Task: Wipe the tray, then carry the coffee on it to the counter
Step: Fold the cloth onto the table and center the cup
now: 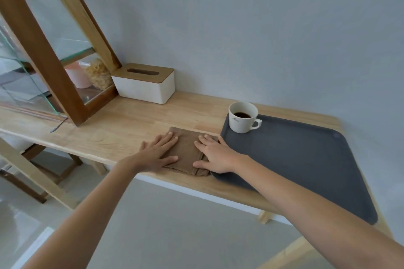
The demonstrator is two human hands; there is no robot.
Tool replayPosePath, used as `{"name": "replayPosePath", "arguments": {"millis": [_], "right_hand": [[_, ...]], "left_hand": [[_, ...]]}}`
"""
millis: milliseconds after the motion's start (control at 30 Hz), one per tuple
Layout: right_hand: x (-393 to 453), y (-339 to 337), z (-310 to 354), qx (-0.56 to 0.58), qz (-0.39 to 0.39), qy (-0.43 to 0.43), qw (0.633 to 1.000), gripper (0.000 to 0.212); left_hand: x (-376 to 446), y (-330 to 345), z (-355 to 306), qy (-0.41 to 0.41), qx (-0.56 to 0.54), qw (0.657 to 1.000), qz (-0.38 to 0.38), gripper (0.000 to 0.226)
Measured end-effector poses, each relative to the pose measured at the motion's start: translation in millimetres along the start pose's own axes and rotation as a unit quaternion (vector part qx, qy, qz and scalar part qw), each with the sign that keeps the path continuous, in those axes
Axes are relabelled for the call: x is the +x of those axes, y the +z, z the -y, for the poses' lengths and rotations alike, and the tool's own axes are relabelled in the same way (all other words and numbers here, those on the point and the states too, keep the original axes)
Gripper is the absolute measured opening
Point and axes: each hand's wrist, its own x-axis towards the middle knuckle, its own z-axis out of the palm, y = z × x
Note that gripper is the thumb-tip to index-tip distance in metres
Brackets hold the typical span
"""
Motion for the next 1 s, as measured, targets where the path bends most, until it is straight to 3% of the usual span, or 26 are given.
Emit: {"name": "replayPosePath", "arguments": {"millis": [67, 133, 233, 300, 400, 533, 667, 867, 1000], "right_hand": [[-6, 0, -7, 0.046, -0.027, -0.012, 0.999, 0.073], [-17, 1, -17, 0.144, -0.152, -0.02, 0.978, 0.059], [-35, 0, -41, 0.231, -0.447, 0.033, 0.864, 0.039], [-43, -5, -61, 0.291, -0.51, 0.132, 0.798, 0.04], [-43, -10, -89, 0.413, -0.436, 0.249, 0.76, 0.049], [-42, -11, -101, 0.505, -0.346, 0.23, 0.757, 0.049], [-47, -13, -105, 0.532, -0.349, 0.198, 0.745, 0.038], [-74, -5, -115, 0.542, -0.351, 0.191, 0.739, 0.034], [-99, 7, -122, 0.557, -0.363, 0.193, 0.721, 0.034]], "left_hand": [[0, -3, -5, -0.021, 0.016, 1.0, 0.009, 0.078], [5, -12, -14, -0.021, 0.023, 0.999, -0.023, 0.075], [18, -31, -53, 0.039, -0.151, 0.977, -0.142, 0.071], [36, -43, -86, 0.051, -0.342, 0.925, -0.157, 0.066], [67, -54, -131, 0.039, -0.497, 0.858, -0.123, 0.072], [91, -51, -175, 0.065, -0.619, 0.78, -0.071, 0.07], [95, -40, -183, 0.084, -0.635, 0.766, -0.064, 0.073], [92, -31, -196, 0.11, -0.641, 0.758, -0.041, 0.048], [81, -24, -211, 0.127, -0.623, 0.772, -0.013, 0.068]]}}
